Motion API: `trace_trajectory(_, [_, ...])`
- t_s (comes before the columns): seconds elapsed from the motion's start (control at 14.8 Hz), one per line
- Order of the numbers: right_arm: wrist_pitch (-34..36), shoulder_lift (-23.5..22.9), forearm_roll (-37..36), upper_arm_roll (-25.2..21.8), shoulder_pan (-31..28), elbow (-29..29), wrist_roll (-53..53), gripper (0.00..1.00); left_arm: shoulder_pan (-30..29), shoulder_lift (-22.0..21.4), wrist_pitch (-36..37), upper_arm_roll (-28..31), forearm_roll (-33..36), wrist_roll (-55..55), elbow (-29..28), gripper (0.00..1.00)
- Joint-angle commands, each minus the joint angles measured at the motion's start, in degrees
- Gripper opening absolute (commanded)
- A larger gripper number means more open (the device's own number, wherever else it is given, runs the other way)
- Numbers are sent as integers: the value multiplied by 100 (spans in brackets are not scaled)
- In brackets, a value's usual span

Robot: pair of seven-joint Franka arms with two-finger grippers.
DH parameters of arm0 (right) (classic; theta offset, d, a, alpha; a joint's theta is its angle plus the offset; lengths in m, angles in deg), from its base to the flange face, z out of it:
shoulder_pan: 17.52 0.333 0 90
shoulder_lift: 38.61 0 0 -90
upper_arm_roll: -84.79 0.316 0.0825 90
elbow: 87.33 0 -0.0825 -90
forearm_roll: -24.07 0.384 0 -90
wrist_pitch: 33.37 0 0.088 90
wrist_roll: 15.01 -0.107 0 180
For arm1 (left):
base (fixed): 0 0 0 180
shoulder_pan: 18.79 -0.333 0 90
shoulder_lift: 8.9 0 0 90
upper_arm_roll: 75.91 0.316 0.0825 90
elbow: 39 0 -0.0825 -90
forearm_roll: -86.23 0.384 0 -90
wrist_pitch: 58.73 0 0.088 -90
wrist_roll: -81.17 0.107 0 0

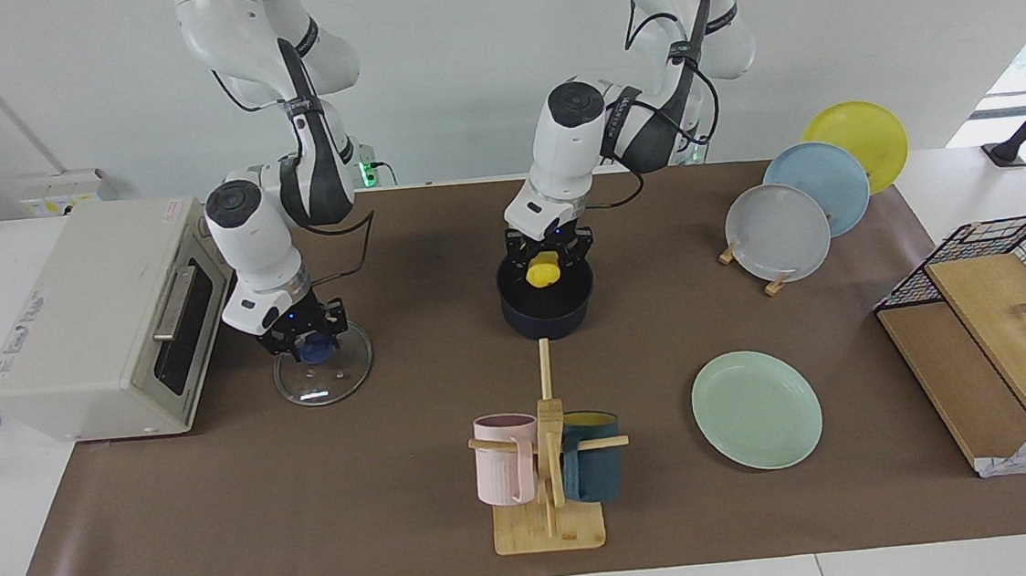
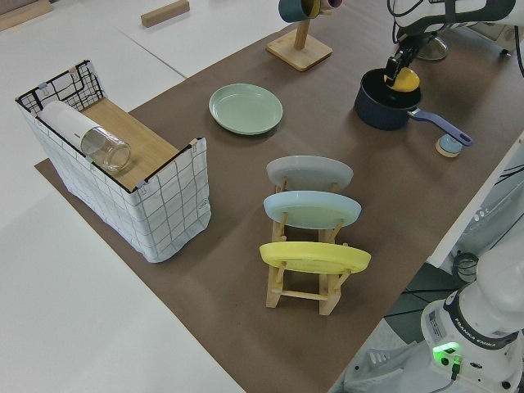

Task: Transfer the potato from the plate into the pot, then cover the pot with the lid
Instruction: 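Carry the potato over the black pot with the left gripper, then release the potato into the pot while the right gripper lifts the lid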

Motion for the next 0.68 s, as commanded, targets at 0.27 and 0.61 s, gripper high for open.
trace_trajectory(0.27, [745,64,122,40,8,458,10,17,332,146,-945,109,272,12,-701,0])
trace_trajectory(0.61, [2379,117,113,259,43,1670,-51,0,464,383,-1147,118,343,-129,-728,0])
